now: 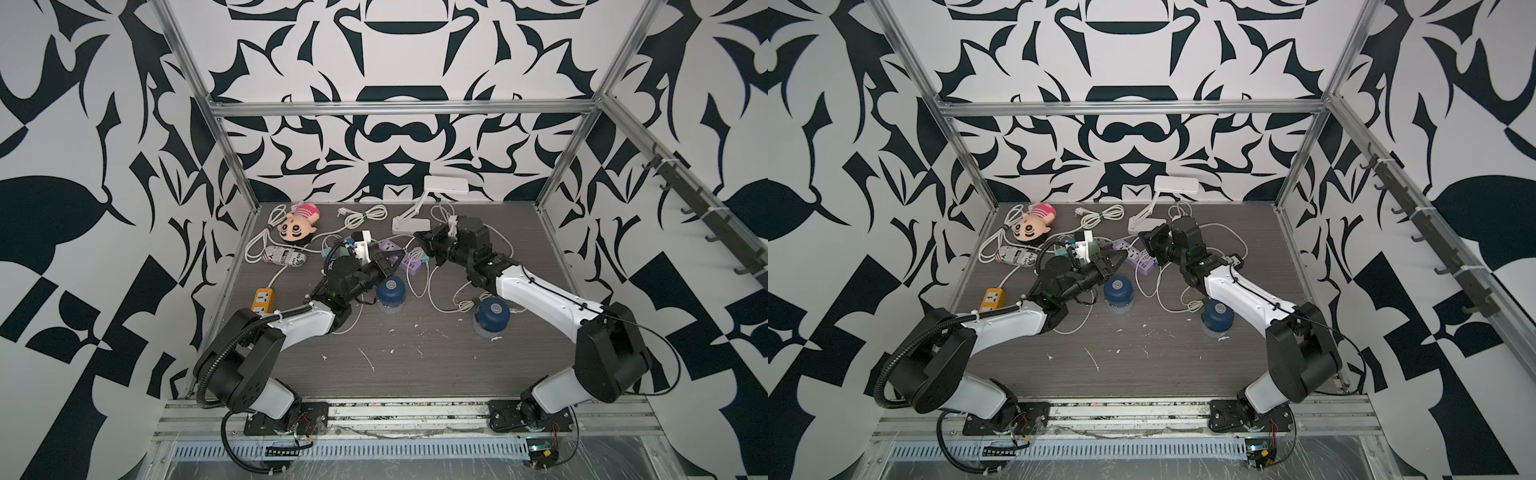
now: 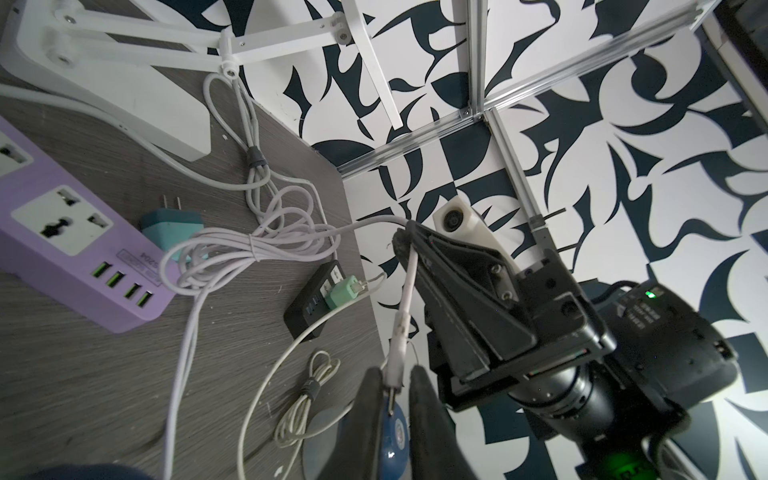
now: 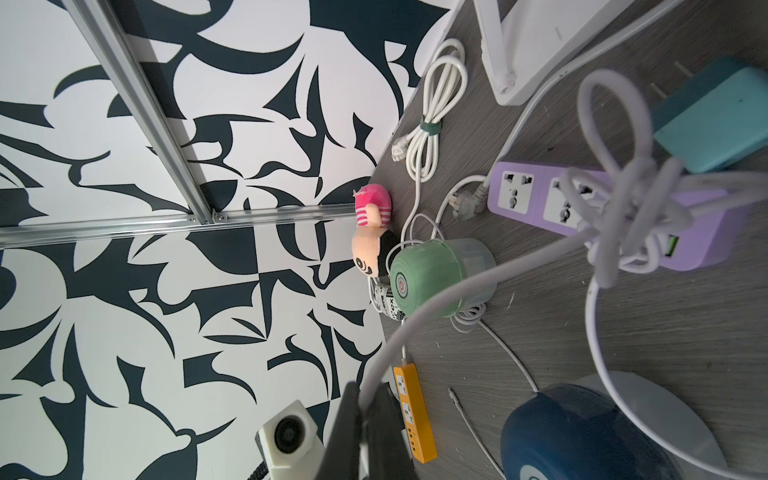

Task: Charge the cordless meat grinders
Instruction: Pick up the charging cable from the center of the board.

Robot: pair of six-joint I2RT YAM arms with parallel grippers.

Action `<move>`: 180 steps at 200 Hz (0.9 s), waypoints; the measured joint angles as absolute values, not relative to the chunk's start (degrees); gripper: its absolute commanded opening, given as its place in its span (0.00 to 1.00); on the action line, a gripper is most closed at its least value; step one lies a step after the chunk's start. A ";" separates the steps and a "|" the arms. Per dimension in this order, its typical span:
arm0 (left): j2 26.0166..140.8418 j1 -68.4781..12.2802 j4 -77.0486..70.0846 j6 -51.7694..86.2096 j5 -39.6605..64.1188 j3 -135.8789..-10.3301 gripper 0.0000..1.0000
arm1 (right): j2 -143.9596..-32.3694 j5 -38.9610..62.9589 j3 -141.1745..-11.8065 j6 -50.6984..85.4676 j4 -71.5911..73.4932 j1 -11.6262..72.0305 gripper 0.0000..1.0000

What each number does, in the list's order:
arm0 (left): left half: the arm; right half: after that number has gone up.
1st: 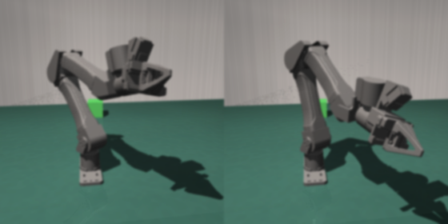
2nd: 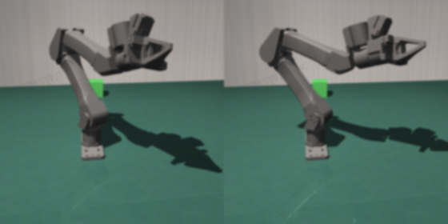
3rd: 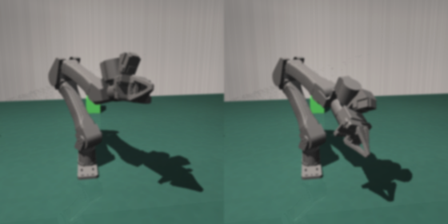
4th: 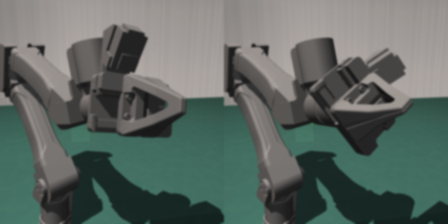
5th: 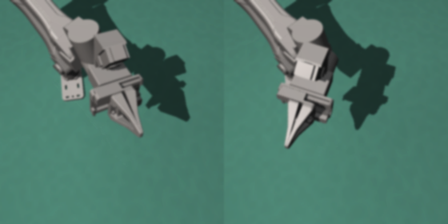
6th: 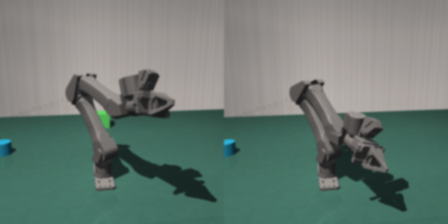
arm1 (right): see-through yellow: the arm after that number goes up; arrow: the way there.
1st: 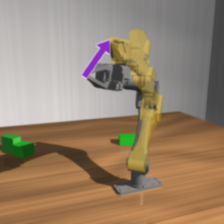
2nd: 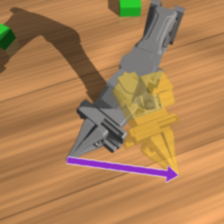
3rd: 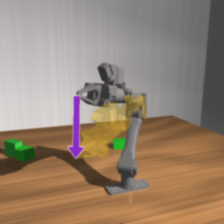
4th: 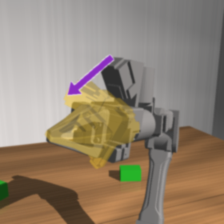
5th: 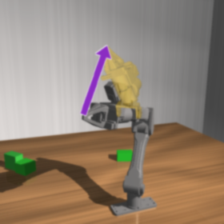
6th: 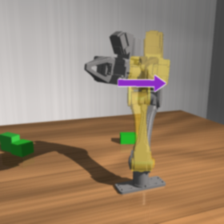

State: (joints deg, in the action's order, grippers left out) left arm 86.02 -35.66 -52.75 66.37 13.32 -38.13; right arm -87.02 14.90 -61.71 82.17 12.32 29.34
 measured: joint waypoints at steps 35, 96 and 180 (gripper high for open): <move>86.02 -35.66 -52.82 66.57 13.37 -38.13 0.00 | -87.02 15.18 -61.10 82.15 13.76 29.32 0.00; 84.42 -34.92 -43.97 65.52 17.74 -40.32 0.00 | -85.08 19.81 -59.86 71.55 8.58 28.34 0.51; 74.78 -26.76 7.27 47.46 41.10 -55.20 0.00 | -71.57 14.37 -62.08 16.73 -18.22 37.19 0.30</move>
